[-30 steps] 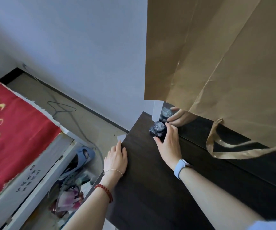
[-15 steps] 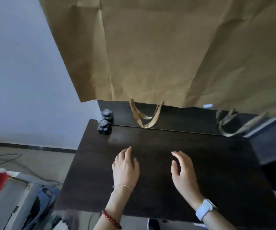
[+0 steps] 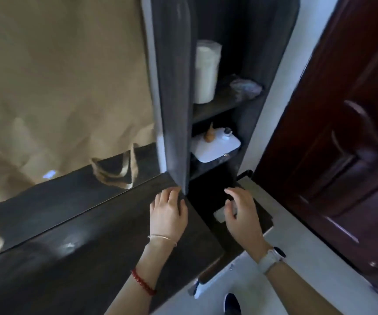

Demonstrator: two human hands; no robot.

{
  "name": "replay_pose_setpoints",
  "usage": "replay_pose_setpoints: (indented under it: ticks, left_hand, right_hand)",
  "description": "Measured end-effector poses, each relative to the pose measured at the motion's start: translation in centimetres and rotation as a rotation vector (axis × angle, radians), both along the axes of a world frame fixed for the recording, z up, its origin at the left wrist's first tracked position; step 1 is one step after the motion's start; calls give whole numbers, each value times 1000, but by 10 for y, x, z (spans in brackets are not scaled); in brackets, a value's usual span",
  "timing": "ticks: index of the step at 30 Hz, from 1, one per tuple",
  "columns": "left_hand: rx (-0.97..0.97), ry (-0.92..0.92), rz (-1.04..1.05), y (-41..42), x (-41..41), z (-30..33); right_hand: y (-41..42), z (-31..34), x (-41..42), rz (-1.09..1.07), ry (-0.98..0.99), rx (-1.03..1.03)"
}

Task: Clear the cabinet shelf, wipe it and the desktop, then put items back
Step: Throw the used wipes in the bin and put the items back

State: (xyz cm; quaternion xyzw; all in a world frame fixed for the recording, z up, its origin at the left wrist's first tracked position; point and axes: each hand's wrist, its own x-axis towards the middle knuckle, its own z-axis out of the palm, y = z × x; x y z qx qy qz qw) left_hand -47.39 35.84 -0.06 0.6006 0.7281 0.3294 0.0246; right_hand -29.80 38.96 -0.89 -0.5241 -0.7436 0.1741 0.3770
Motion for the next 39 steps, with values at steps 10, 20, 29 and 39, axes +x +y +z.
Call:
replay_pose_setpoints:
  ticks: [10,20,29,39]
  left_hand:
    - [-153,40,61,164,99,35]
    - [-306,-119,289,262,73,2]
    - [-49,-292,388,256,77,-8]
    - [-49,-202,494,63,50,-66]
  right_hand:
    - [174,15,80,151,-60,-52]
    - [294,6,23,223,-272,-89]
    - [289,-14,36,220,-66,41]
    - [108,-86,26,523,40,-298]
